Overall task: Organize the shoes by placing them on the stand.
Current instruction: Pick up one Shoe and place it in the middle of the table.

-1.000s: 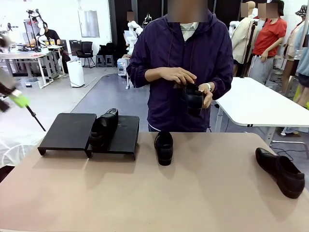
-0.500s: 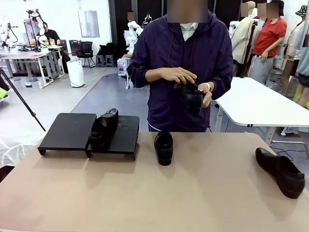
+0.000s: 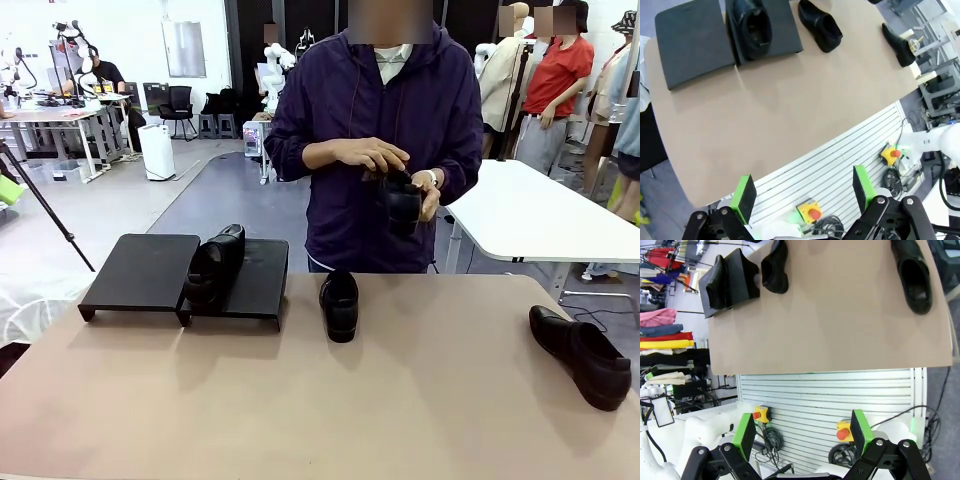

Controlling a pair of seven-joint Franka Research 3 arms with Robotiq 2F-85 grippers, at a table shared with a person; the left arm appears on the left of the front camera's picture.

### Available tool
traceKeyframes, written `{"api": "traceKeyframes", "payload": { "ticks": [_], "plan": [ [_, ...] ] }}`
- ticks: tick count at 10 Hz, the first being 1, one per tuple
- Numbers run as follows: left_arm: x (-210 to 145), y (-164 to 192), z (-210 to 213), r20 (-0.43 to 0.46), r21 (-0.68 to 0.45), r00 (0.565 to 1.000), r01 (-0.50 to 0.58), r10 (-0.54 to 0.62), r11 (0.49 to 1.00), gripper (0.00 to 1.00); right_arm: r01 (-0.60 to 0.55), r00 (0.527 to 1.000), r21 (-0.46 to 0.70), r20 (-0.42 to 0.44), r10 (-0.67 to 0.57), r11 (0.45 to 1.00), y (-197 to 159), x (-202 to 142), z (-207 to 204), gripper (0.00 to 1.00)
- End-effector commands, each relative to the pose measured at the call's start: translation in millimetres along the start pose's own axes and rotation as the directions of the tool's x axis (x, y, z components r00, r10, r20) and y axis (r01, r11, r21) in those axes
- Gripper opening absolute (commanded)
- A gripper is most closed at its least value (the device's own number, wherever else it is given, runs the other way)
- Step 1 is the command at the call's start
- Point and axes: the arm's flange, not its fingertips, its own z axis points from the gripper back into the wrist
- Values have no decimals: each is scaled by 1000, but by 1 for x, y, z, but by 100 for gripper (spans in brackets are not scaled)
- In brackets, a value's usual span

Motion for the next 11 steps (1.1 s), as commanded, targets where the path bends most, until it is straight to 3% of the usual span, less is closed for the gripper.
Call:
{"api": "traceKeyframes", "payload": {
  "ticks": [1, 4, 5, 6, 7, 9, 10, 11],
  "plan": [
    [-1, 3, 4, -7, -3, 1000, 17, -17, 1000, 100, -12, 1000, 24, -1, 12, 1000, 3, 1, 2, 100],
    [-1, 3, 4, -7, -3, 1000, 17, -17, 1000, 100, 0, 1000, 0, 0, 0, 1000, 0, 0, 0, 100],
    [-1, 3, 4, -7, -3, 1000, 17, -17, 1000, 100, -97, 995, -340, -40, 88, 936, 19, 11, -52, 100],
    [-1, 3, 4, -7, -3, 1000, 17, -17, 1000, 100, -204, 976, -396, -148, 157, 896, 10, 25, -85, 100],
    [-1, 3, 4, -7, -3, 1000, 17, -17, 1000, 100, -221, 973, -460, -160, 165, 860, -13, 35, -109, 100],
    [-1, 3, 4, -7, -3, 1000, 17, -17, 1000, 100, -276, 961, -492, -161, 225, 826, -44, 32, -142, 100],
    [-1, 3, 4, -7, -3, 1000, 17, -17, 1000, 100, -263, 965, -459, -107, 241, 849, -50, 27, -145, 100],
    [-1, 3, 4, -7, -3, 1000, 17, -17, 1000, 100, -170, 985, -367, -54, 161, 915, -39, 11, -116, 100]
  ]
}}
